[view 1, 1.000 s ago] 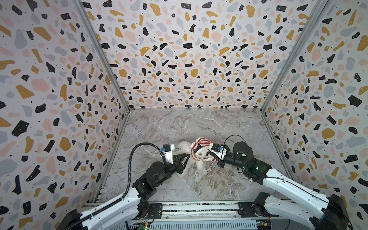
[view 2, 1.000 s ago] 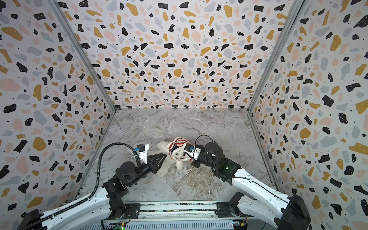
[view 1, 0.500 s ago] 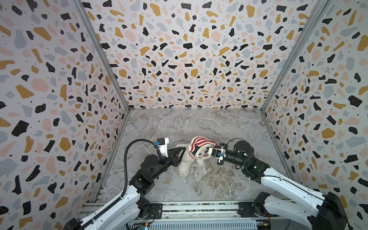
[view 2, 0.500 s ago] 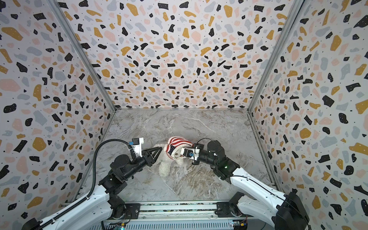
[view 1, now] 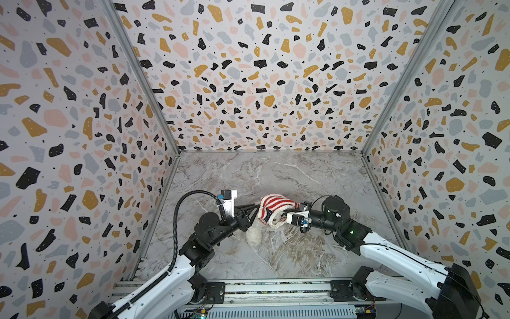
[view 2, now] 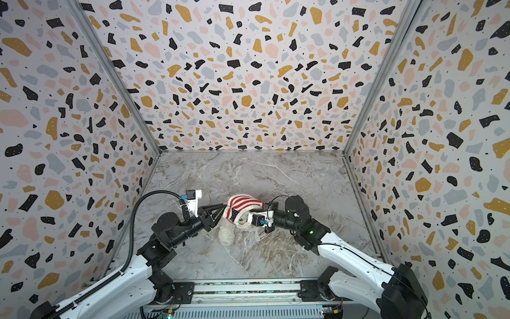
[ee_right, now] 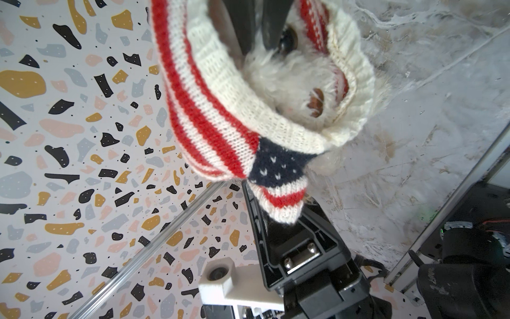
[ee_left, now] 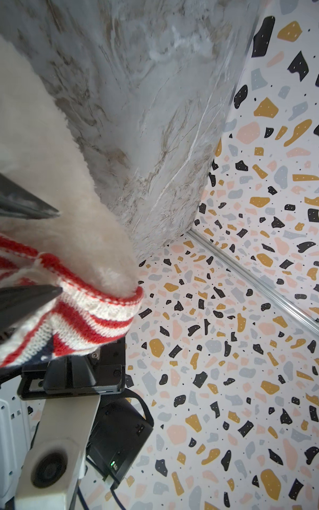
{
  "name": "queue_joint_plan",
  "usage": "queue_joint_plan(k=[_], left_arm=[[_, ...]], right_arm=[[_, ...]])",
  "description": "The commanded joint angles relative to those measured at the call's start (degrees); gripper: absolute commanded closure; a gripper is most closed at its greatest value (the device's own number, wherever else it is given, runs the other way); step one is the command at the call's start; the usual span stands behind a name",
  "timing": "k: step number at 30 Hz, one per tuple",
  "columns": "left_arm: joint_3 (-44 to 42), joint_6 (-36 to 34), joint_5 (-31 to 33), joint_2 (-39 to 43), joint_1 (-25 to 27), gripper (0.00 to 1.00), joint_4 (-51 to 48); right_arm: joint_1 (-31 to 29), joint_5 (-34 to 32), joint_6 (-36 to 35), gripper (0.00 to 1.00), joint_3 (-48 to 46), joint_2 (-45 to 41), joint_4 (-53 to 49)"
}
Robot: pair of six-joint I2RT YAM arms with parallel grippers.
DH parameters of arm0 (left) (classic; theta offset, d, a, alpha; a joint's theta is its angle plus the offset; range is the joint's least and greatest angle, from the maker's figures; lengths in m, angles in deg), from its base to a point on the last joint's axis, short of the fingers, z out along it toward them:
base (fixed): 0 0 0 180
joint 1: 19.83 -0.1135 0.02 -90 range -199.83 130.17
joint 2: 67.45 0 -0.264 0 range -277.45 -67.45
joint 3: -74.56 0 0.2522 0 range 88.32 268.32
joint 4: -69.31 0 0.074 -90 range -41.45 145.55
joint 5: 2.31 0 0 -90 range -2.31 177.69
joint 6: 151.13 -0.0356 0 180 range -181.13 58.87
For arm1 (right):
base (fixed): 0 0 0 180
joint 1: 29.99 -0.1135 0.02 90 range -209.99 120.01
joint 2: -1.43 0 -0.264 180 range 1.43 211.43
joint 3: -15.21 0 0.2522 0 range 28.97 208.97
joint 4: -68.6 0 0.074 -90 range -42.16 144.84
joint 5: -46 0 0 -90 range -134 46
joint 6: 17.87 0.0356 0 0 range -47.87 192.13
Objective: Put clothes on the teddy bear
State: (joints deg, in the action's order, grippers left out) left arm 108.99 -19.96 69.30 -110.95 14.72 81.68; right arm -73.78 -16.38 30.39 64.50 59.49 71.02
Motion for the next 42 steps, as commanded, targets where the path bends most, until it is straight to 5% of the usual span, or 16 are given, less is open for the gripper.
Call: queue_joint_plan(k=[1, 12, 23, 31, 42], left_arm=[[2.2, -2.9, -4.7, 1.3, -0.3, 0.56, 3.4], [6.4, -7.2, -4.6, -0.9, -0.3, 0.53, -0.9], [6.8, -7.4, -3.9, -0.5, -0.3, 0.81, -1.8], [9.1, -7.6, 3.2, -0.3, -0.3, 1.00, -7.9], [11.9, -7.1, 14.4, -0.2, -2.2, 1.00, -17.6]], right_arm=[[-0.7, 0.2, -1.6, 1.00, 1.1, -0.8, -0.1], [-3.2, -1.3, -3.4, 1.00, 1.3, -0.5, -1.6], [-4.2, -2.9, -4.1, 1.00, 1.0, -0.6, -1.2], [-7.6, -8.2, -5.7, 1.00, 0.5, -0.2, -2.2], [-14.3, -19.0, -10.0, 1.00, 0.0, 0.1, -3.5]])
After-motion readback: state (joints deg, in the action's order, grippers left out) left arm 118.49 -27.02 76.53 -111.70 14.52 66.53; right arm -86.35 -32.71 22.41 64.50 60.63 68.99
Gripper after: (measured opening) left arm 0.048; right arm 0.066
